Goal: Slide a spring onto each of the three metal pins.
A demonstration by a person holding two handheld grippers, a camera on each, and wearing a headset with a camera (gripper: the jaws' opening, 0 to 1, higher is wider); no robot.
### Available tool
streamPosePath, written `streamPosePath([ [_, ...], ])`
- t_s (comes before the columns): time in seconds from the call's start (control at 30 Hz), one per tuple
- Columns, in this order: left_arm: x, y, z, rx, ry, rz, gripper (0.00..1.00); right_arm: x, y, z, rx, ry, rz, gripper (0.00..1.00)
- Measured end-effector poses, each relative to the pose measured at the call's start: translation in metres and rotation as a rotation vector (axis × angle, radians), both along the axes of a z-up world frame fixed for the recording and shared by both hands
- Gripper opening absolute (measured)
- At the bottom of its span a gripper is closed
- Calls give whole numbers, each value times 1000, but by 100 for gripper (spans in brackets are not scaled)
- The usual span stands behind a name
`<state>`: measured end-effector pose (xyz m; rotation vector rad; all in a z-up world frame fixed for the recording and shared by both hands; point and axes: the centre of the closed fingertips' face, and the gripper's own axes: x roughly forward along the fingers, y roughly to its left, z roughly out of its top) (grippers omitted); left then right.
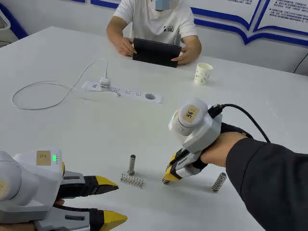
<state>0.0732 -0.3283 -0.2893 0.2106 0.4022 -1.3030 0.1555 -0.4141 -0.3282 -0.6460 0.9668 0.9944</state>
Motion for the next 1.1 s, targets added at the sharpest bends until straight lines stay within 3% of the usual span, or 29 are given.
streamPosePath([
  [0.53, -1, 0, 4, 4, -12, 0, 37, -3, 19, 23, 32, -56, 33, 18],
  [0.7, 0, 2, 4, 7, -14, 2, 37, -5, 30, 20, 37, -54, 51, 18],
  [1.1, 1, 7, 3, 7, -9, 15, 37, -10, 55, -1, 21, -26, 100, 17],
])
